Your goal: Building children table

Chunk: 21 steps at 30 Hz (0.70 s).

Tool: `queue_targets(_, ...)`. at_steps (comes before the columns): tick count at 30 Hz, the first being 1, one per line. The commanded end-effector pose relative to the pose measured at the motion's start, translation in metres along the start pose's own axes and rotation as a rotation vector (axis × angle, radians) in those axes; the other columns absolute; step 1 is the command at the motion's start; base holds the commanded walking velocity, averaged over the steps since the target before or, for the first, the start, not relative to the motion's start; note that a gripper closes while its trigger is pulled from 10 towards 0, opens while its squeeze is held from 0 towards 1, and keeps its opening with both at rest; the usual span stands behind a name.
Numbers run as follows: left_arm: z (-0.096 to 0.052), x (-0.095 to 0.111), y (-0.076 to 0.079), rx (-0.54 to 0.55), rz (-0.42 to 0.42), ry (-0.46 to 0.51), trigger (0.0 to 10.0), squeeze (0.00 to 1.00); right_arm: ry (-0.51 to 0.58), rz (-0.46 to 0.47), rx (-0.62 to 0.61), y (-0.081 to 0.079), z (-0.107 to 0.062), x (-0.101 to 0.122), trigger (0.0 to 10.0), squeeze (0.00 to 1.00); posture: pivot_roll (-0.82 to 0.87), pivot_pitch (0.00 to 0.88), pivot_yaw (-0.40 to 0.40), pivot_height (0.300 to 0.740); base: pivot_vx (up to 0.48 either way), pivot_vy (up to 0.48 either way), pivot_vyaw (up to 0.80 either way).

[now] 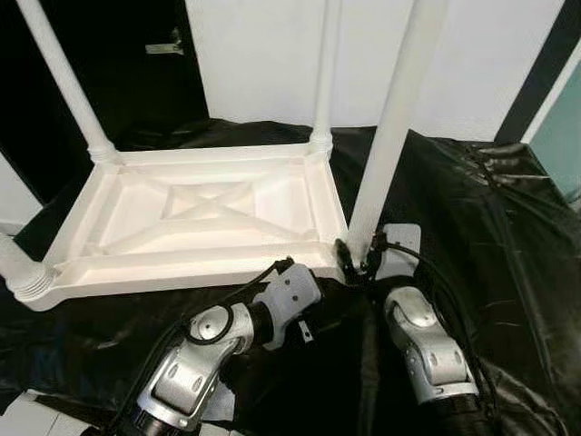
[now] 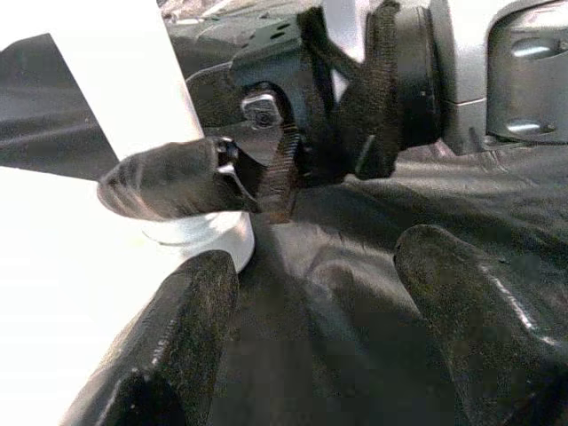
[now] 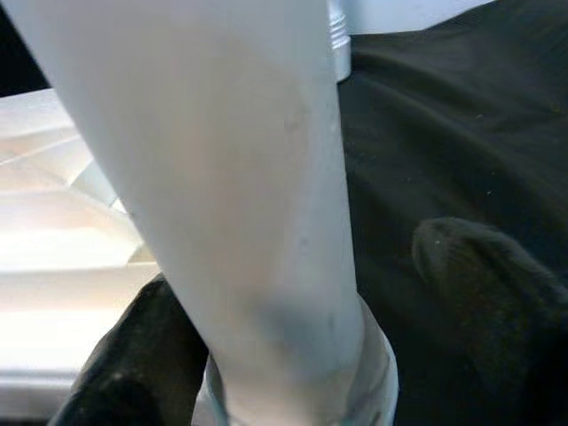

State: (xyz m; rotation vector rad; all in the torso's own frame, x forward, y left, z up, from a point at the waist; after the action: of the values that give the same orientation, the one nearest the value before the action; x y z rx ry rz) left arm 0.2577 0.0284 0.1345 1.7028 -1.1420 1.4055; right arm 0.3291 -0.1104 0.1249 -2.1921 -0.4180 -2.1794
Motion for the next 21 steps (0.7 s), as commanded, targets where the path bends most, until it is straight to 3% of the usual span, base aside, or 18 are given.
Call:
queue_targets(1, -0.003, 0.0, -0.013, 0.113, 0.016, 0.011, 10.0, 0.0, 0.033, -0.009, 0.017, 0.0, -0.002, 0.004, 10.0, 1.0, -0.02, 0.0, -0.026, 0.74, 0.0, 0.0, 0.0)
queue_targets(2, -0.005, 0.002, -0.016, 0.134, 0.027, 0.022, 10.0, 0.0, 0.053, -0.028, 0.039, 0.005, -0.005, 0.004, 10.0, 0.81, -0.02, 0.0, -0.028, 0.74, 0.0, 0.0, 0.0)
queue_targets(3, -0.005, 0.002, -0.016, 0.134, 0.027, 0.022, 10.0, 0.0, 0.053, -0.028, 0.039, 0.005, -0.005, 0.004, 10.0, 0.81, -0.02, 0.0, -0.028, 0.74, 0.0, 0.0, 0.0)
queue_targets(4, -0.008, 0.003, -0.021, 0.165, 0.034, 0.036, 10.0, 0.0, 0.067, -0.031, 0.059, 0.011, -0.007, 0.003, 10.0, 0.0, -0.02, 0.0, -0.028, 0.74, 0.0, 0.0, 0.0)
queue_targets(7, -0.01, 0.004, -0.024, 0.188, 0.037, 0.049, 10.0, 0.0, 0.078, -0.037, 0.065, 0.016, -0.008, 0.002, 10.0, 0.0, -0.01, 0.0, -0.027, 0.74, 0.0, 0.0, 0.0)
queue_targets(12, -0.021, 0.008, -0.03, 0.24, 0.032, 0.111, 10.0, 0.0, 0.11, -0.072, 0.194, 0.017, -0.01, 0.001, 10.0, 0.0, -0.01, 0.0, -0.022, 0.74, 0.0, 0.0, 0.0)
queue_targets(15, -0.024, 0.005, -0.029, 0.228, 0.046, 0.107, 10.0, 0.0, 0.122, -0.088, 0.251, 0.017, -0.008, 0.0, 10.0, 0.0, -0.01, 0.0, -0.021, 0.74, 0.0, 0.0, 0.0)
queue_targets(21, -0.024, 0.001, -0.016, 0.109, -0.026, 0.09, 10.0, 0.0, 0.161, -0.101, 0.388, 0.014, -0.002, 0.005, 10.0, 0.0, -0.02, 0.0, -0.012, 0.74, 0.0, 0.0, 0.0)
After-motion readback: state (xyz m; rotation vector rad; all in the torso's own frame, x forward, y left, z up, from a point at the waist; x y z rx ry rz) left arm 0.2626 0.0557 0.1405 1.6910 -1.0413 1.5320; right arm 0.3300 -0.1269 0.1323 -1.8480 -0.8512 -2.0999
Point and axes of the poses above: a point about 5 cm out from each wrist's last joint towards the gripper, its own z axis pointing out of the wrist towards the gripper, its own x axis along the axis of the wrist's last joint, y = z × x, the point moved 4 cm from there along z, pointing out of the wrist towards the gripper, and after that the axes turned 10 degrees about -z, right-handed, at the moved point
